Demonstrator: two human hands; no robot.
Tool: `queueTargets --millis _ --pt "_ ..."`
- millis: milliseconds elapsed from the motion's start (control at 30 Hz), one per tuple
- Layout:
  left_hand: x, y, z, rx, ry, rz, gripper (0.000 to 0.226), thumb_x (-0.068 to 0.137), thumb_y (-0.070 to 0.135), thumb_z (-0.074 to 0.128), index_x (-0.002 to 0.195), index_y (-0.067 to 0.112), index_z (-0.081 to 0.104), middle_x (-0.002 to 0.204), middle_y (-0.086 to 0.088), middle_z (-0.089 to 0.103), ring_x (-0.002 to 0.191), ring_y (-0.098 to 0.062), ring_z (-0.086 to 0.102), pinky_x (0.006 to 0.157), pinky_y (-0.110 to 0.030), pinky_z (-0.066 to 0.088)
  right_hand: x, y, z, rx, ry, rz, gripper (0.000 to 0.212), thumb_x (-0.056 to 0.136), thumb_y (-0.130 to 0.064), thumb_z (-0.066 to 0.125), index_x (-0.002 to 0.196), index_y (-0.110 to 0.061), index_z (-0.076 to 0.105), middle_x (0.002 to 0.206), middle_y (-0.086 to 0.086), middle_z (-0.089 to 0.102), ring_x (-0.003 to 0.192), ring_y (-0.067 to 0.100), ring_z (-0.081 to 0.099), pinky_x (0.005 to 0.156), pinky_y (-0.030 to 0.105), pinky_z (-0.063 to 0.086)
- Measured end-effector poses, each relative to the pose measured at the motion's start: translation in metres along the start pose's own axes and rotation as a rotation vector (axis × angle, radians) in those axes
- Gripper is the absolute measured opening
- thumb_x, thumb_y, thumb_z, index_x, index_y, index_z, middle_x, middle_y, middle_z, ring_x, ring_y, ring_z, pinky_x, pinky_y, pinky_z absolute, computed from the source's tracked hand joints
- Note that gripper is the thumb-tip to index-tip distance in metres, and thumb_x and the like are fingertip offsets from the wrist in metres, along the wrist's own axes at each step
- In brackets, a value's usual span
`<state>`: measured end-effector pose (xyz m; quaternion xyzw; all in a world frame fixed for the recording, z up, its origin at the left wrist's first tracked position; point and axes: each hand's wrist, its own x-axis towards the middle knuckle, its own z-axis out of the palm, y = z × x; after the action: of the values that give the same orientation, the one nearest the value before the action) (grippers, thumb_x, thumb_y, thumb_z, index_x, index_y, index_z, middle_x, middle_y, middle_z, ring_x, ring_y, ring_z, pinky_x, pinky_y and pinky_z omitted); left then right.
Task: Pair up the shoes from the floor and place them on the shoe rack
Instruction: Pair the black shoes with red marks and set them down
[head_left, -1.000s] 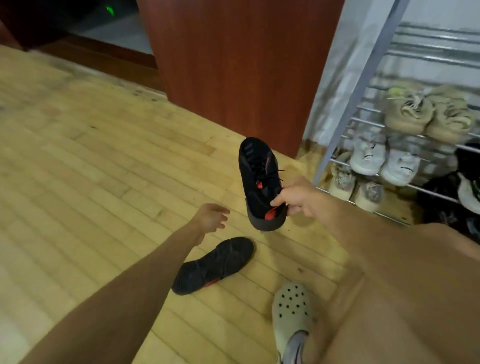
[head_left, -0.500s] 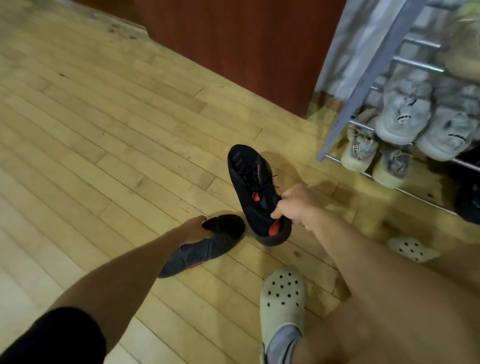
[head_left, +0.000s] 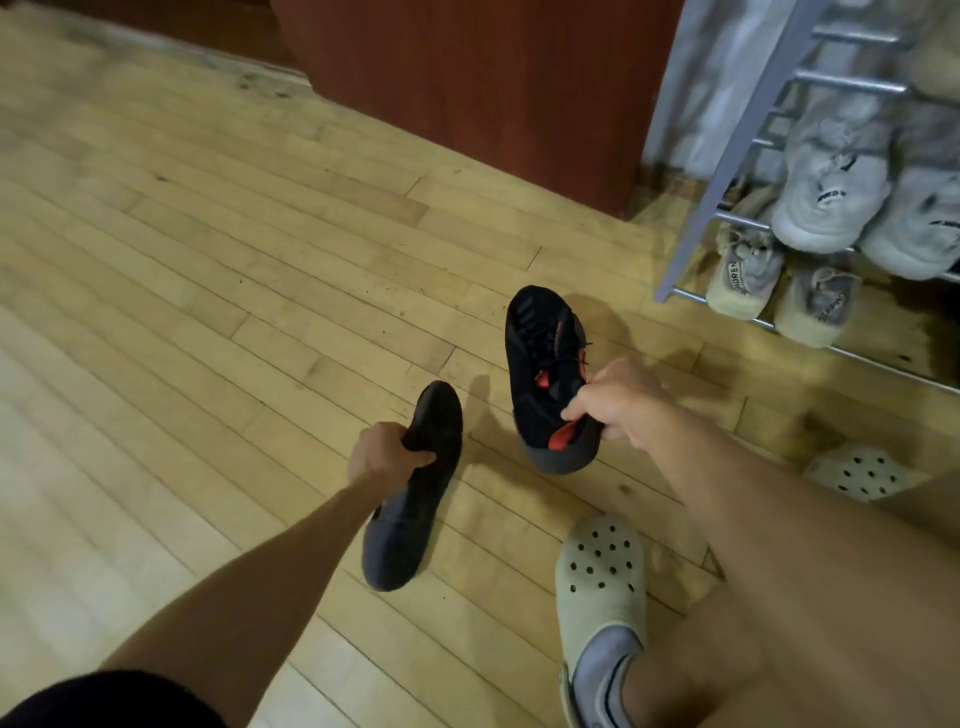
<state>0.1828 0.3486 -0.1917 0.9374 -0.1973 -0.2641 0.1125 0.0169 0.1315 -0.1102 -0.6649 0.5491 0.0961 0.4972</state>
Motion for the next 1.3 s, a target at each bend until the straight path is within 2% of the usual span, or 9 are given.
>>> queueTargets --millis 133,233,367,500,633,767,933,1167,1300 --pt "-0.027 0.019 0.015 -0.158 -0.002 -0.009 0.026 0.086 0.024 0.062 0.108 0.012 0.068 0.099 -0.009 0.07 0.084 -0.021 0.064 0.075 -0.033 0.056 -0.014 -0.005 0.006 -0.04 -0.035 -0.031 0.036 0.067 -0.013 0.082 0.101 -0.007 0.071 0.101 0.011 0.072 0.092 0.028 0.067 0.078 0.038 0.06" --pt "-0.042 0.043 0.023 -0.544 -0.302 -0.01 0.044 0.09 0.013 0.057 0.133 0.01 0.051 0.107 -0.008 0.065 0.088 -0.021 0.065 0.075 -0.029 0.057 -0.022 -0.008 0.004 -0.113 -0.037 -0.071 0.032 0.068 -0.015 0.082 0.098 -0.008 0.072 0.097 0.008 0.072 0.088 0.026 0.067 0.073 0.035 0.06" --pt "-0.051 0.038 0.018 -0.608 -0.315 -0.033 0.039 0.087 0.01 0.055 0.126 0.008 0.059 0.109 -0.006 0.066 0.098 -0.024 0.065 0.086 -0.033 0.055 -0.031 -0.006 -0.001 -0.219 -0.043 -0.099 0.031 0.069 -0.018 0.082 0.097 -0.008 0.071 0.095 0.008 0.072 0.085 0.026 0.068 0.079 0.039 0.06" --pt "-0.057 0.0 0.025 -0.511 -0.292 -0.254 0.041 0.088 0.022 0.059 0.128 0.013 0.055 0.126 -0.008 0.056 0.118 -0.027 0.052 0.102 -0.041 0.044 -0.036 0.002 -0.002 -0.326 -0.074 -0.079 0.027 0.073 -0.02 0.079 0.094 -0.005 0.068 0.095 0.011 0.071 0.08 0.028 0.068 0.076 0.036 0.059" --pt "-0.076 -0.036 0.046 -0.716 -0.554 -0.55 0.059 0.087 0.036 0.063 0.134 0.005 0.045 0.137 -0.017 0.047 0.126 -0.035 0.046 0.093 -0.049 0.042 -0.035 0.008 -0.004 -0.355 -0.097 -0.029 0.028 0.083 -0.017 0.072 0.105 -0.003 0.063 0.1 0.015 0.068 0.087 0.032 0.068 0.08 0.041 0.059" --pt "-0.083 -0.036 0.066 -0.785 -0.548 -0.544 0.046 0.086 0.028 0.066 0.124 0.005 0.053 0.125 -0.014 0.059 0.114 -0.031 0.055 0.092 -0.046 0.046 -0.029 0.016 -0.005 -0.278 -0.174 0.032 0.038 0.092 -0.01 0.059 0.128 -0.002 0.051 0.128 0.018 0.059 0.113 0.036 0.06 0.092 0.044 0.053" --pt "-0.087 -0.028 0.082 -0.751 -0.451 -0.533 0.023 0.085 0.009 0.063 0.107 0.008 0.058 0.108 -0.014 0.067 0.1 -0.027 0.062 0.08 -0.038 0.051 -0.02 0.023 -0.008 -0.188 -0.242 0.092 0.046 0.098 -0.006 0.049 0.142 -0.003 0.038 0.147 0.016 0.043 0.131 0.034 0.047 0.091 0.041 0.052" --pt "-0.091 -0.017 0.078 -0.851 -0.569 -0.557 0.019 0.083 0.001 0.06 0.101 -0.002 0.061 0.088 -0.015 0.062 0.082 -0.028 0.06 0.081 -0.039 0.054 -0.007 0.03 -0.015 -0.091 -0.232 0.12 0.048 0.096 -0.006 0.053 0.142 -0.003 0.04 0.144 0.019 0.047 0.127 0.037 0.05 0.099 0.048 0.049" --pt "-0.083 -0.005 0.047 -0.884 -0.599 -0.547 0.017 0.084 0.0 0.059 0.099 -0.006 0.058 0.09 -0.018 0.058 0.074 -0.028 0.059 0.066 -0.036 0.054 -0.01 0.029 -0.017 -0.013 -0.186 0.12 0.051 0.092 -0.003 0.058 0.141 -0.004 0.042 0.141 0.019 0.049 0.127 0.036 0.05 0.098 0.047 0.049"
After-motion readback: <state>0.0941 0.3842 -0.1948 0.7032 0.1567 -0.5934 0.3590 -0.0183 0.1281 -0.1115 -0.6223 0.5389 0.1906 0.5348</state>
